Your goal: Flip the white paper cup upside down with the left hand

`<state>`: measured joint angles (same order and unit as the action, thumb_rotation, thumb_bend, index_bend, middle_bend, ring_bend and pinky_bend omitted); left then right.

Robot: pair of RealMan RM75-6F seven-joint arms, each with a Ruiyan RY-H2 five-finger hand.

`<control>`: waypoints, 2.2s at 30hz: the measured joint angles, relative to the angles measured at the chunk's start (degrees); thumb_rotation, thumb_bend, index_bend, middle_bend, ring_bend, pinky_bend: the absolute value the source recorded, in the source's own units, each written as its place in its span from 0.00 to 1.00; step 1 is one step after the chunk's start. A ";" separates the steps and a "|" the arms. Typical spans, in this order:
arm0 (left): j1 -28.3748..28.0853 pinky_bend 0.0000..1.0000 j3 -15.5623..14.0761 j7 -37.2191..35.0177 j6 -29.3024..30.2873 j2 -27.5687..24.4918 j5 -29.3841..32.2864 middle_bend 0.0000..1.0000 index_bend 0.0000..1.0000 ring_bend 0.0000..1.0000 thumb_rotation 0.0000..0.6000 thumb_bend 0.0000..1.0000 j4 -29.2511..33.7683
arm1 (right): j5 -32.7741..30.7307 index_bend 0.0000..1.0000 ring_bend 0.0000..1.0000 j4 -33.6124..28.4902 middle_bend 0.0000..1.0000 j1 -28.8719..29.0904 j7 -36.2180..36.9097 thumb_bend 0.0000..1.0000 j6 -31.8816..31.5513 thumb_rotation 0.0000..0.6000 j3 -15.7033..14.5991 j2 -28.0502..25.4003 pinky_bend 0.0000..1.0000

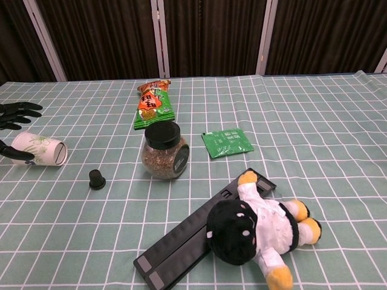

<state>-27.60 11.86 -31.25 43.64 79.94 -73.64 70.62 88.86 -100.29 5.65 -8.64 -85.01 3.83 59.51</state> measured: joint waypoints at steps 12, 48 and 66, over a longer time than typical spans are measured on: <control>0.44 0.00 -3.04 39.08 12.69 0.13 -5.93 0.00 0.01 0.00 1.00 0.09 3.47 | 0.10 0.00 0.00 -0.27 0.00 0.08 0.28 0.00 0.21 1.00 -0.22 -0.17 0.00; -6.74 0.30 -6.09 74.33 16.35 16.10 -0.33 0.42 0.49 0.31 1.00 0.09 -11.56 | -2.15 0.00 0.00 0.65 0.00 0.50 0.38 0.00 1.51 1.00 0.08 0.16 0.00; -0.43 0.31 2.30 20.27 18.98 8.01 3.31 0.40 0.49 0.31 1.00 0.09 5.52 | -0.43 0.00 0.00 -0.63 0.00 0.14 1.16 0.00 0.59 1.00 -0.50 -0.74 0.00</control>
<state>-28.02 14.16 -10.98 62.62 87.95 -70.33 76.13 88.43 -100.92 5.79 -7.48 -84.42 3.34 58.77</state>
